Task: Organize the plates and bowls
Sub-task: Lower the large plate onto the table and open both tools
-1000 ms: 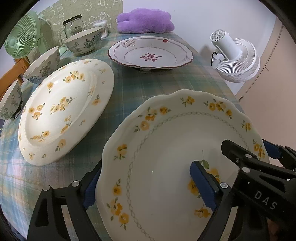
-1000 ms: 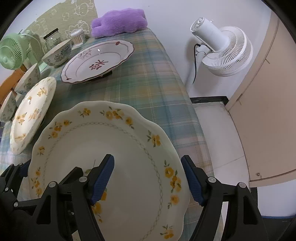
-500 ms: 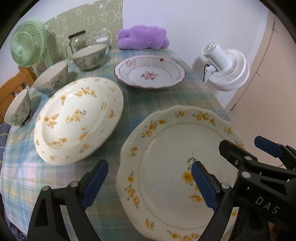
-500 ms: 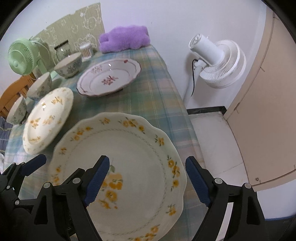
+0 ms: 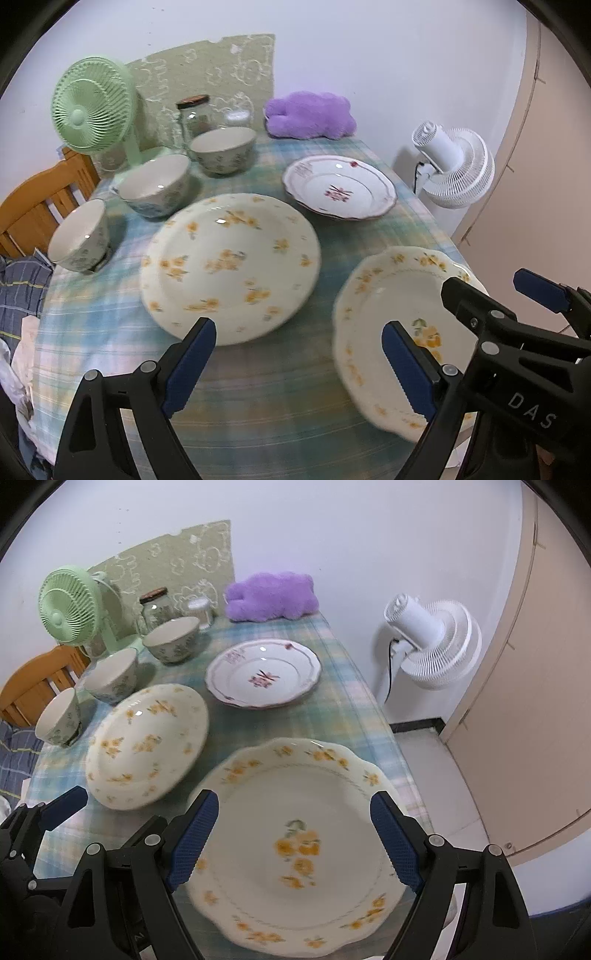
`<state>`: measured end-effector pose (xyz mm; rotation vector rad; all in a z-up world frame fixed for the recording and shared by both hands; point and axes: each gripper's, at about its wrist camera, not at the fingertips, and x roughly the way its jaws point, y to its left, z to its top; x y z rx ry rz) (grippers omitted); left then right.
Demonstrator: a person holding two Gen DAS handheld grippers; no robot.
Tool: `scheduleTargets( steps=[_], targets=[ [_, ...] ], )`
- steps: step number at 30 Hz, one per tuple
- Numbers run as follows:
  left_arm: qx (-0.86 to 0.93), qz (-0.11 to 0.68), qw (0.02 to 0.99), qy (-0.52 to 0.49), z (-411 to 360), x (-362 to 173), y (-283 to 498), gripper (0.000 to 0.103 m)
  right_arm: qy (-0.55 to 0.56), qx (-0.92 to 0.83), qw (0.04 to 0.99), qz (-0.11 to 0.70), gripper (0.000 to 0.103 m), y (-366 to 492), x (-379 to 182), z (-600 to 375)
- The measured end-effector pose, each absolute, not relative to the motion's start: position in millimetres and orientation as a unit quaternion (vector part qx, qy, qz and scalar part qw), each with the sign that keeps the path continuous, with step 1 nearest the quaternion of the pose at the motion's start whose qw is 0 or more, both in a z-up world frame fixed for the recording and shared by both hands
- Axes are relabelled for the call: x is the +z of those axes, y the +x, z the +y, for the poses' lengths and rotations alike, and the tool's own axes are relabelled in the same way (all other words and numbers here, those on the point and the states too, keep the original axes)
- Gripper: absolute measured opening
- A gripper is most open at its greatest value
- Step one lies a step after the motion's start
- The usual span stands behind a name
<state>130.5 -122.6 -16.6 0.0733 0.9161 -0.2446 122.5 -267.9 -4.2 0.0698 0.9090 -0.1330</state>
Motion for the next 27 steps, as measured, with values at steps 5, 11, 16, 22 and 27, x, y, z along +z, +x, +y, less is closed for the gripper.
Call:
scheduleTargets(
  steps=[5, 11, 16, 22, 27],
  targets=[
    [-0.103, 0.437, 0.893, 0.039, -88.3, -7.0, 132.9, 0.092, 0.039, -0.064, 0.899, 0.431, 0.086, 122.4, 4.6, -234.4],
    [-0.095, 0.426, 0.898, 0.045, -59.2, -1.5, 141.4, 0.092, 0.057, -0.063, 0.899, 0.431, 0.086, 128.9, 10.8, -202.4],
    [-0.082, 0.429, 0.899, 0.036, -42.4, -4.7, 158.8, 0.089, 0.049, -0.057, 0.898, 0.433, 0.086, 146.7, 10.0, -179.9],
    [-0.054, 0.427, 0.902, 0.03, -33.5, -10.8, 197.3, 0.089, 0.046, -0.053, 0.901, 0.429, 0.086, 182.3, 4.3, -169.7],
    [-0.026, 0.432, 0.901, 0.018, -28.0, -26.2, 230.6, 0.089, 0.044, -0.042, 0.902, 0.428, 0.086, 226.0, -10.7, -166.4]
  ],
)
